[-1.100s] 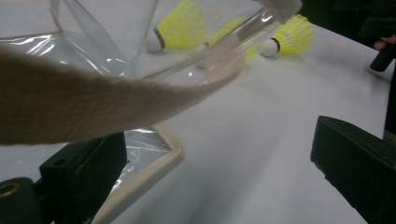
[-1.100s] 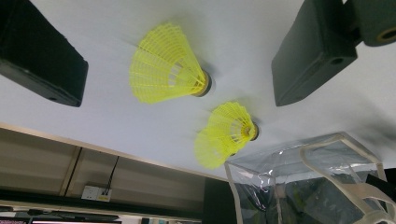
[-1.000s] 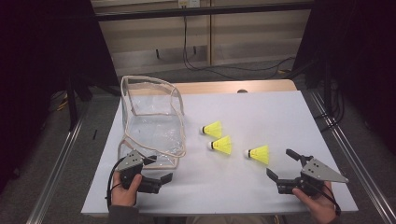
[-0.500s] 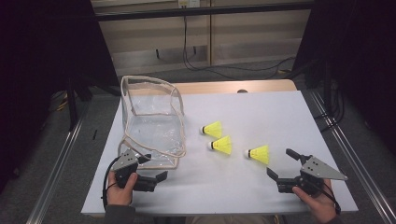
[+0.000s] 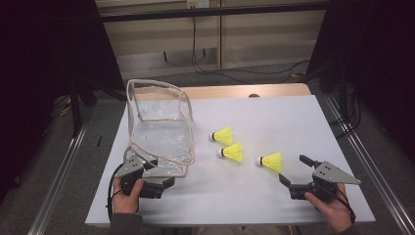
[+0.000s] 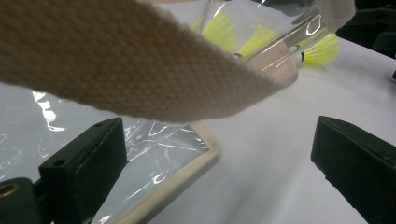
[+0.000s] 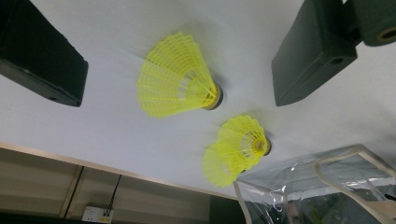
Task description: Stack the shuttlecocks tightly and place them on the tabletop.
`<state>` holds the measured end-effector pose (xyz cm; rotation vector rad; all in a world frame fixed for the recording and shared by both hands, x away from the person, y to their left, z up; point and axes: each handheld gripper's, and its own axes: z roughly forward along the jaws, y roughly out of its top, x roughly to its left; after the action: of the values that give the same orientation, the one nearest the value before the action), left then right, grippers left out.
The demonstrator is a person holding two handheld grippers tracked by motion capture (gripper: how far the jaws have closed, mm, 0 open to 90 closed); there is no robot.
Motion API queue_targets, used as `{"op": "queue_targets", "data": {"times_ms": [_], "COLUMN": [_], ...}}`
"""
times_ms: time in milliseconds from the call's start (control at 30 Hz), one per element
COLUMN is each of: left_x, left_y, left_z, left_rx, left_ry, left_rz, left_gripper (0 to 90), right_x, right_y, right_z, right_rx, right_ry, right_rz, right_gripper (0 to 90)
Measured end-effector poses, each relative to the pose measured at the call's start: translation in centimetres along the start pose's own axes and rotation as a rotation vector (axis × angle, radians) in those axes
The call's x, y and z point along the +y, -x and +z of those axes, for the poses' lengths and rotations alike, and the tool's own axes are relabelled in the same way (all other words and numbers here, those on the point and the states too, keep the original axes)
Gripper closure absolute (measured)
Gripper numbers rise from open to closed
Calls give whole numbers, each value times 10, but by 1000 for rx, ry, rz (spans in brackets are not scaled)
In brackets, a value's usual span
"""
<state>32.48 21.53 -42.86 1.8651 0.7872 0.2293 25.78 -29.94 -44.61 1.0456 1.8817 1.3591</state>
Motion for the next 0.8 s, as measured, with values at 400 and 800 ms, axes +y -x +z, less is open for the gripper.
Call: {"op": "queue_targets", "data": {"times_ms": [400,800], "left_x": [0,1], "left_y": [0,0], "left_z": [-1,-1], "left_rx": [5,6], "left_ry": [11,12], "left_rz": [-2,0], "left_gripper": [32,28], "right_x": [5,6], "right_y": [-3,-1], "right_z": [11,25], "right_rx": [0,14], "right_ry": [-30,-95], "right_rz": [-17,1], "right_gripper": [33,39]}}
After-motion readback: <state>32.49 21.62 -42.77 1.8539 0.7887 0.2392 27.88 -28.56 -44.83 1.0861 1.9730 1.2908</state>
